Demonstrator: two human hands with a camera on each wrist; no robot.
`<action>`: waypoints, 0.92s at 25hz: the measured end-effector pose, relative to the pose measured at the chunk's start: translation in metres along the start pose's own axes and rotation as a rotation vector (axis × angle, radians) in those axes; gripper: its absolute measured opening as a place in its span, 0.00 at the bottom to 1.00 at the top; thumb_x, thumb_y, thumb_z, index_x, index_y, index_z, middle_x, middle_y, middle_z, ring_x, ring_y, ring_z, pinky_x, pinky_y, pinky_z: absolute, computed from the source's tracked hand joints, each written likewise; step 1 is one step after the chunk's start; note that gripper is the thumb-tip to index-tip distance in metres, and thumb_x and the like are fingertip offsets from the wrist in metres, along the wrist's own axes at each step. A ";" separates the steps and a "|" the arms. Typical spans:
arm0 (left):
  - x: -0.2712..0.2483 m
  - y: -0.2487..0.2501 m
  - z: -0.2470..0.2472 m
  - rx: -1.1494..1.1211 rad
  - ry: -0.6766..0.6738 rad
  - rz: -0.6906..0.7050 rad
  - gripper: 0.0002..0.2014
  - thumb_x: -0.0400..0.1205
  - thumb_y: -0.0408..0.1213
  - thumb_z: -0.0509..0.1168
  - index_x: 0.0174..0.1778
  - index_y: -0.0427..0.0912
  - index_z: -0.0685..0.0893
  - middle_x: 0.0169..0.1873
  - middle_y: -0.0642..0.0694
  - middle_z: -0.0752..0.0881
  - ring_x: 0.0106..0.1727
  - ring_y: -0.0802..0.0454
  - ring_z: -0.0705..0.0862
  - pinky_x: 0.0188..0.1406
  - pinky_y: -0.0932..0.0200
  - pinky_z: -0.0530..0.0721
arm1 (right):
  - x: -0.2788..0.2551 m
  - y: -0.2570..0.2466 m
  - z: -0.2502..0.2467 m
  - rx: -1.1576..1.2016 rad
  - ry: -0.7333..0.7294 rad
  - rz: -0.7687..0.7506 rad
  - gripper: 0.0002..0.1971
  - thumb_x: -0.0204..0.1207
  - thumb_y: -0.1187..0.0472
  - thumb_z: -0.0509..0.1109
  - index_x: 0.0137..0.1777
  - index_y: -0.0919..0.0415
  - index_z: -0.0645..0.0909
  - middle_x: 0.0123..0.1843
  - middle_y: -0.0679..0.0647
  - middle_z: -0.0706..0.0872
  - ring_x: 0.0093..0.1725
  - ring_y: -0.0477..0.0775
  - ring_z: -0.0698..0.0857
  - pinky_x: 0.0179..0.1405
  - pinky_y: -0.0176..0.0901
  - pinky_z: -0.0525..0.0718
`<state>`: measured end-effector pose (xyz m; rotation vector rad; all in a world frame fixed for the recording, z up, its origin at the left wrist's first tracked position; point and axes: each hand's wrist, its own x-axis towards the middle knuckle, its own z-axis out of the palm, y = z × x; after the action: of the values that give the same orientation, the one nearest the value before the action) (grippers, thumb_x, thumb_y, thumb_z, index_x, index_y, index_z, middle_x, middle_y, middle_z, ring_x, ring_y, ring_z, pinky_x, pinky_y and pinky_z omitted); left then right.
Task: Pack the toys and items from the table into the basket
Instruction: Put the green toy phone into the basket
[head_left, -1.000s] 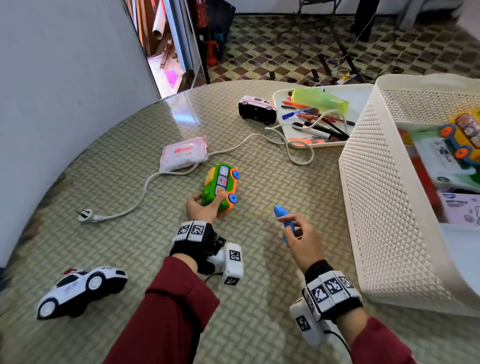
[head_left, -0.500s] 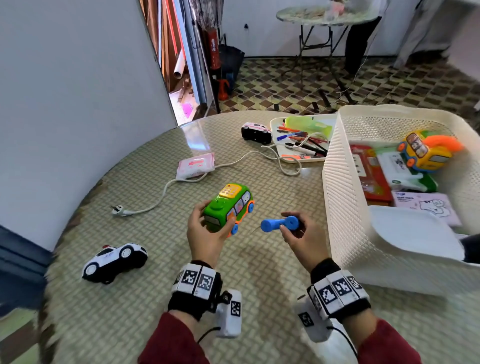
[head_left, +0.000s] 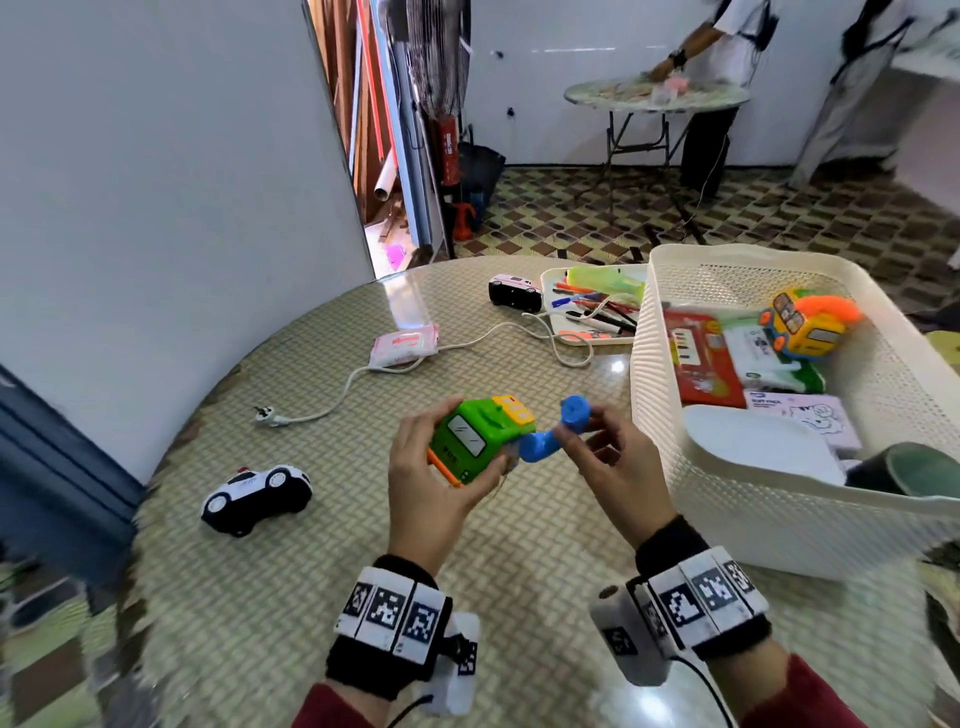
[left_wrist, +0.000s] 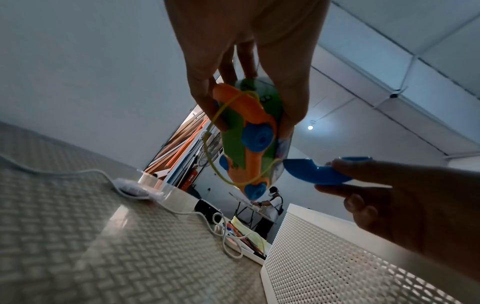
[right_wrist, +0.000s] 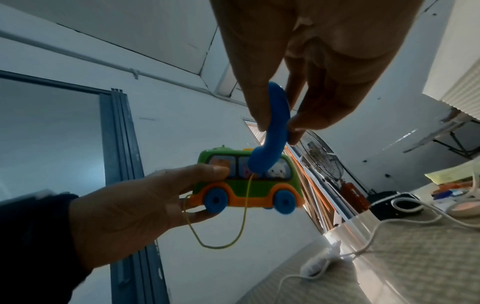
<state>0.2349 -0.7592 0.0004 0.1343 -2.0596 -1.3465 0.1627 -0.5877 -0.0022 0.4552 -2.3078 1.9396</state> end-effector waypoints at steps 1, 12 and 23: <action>-0.003 0.004 -0.001 0.009 -0.024 0.007 0.32 0.64 0.50 0.79 0.64 0.48 0.81 0.54 0.54 0.80 0.58 0.59 0.79 0.57 0.54 0.81 | 0.000 -0.007 -0.001 0.028 -0.009 0.002 0.09 0.74 0.59 0.74 0.52 0.52 0.80 0.41 0.53 0.86 0.35 0.56 0.83 0.40 0.56 0.85; -0.012 0.050 -0.003 0.025 -0.151 0.123 0.32 0.66 0.36 0.82 0.67 0.46 0.80 0.56 0.48 0.80 0.60 0.61 0.78 0.57 0.77 0.73 | -0.007 -0.050 -0.002 0.295 -0.057 -0.045 0.07 0.79 0.66 0.67 0.51 0.58 0.85 0.47 0.55 0.90 0.46 0.48 0.88 0.46 0.41 0.86; -0.016 0.070 -0.003 0.057 -0.155 0.233 0.27 0.66 0.42 0.82 0.59 0.48 0.79 0.53 0.56 0.82 0.57 0.59 0.81 0.55 0.70 0.78 | -0.018 -0.062 -0.022 0.304 -0.046 -0.066 0.09 0.75 0.67 0.71 0.52 0.55 0.87 0.47 0.54 0.91 0.48 0.53 0.89 0.52 0.51 0.86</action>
<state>0.2671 -0.7227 0.0527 -0.1864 -2.1657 -1.1868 0.1946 -0.5723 0.0562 0.5993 -1.9982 2.2767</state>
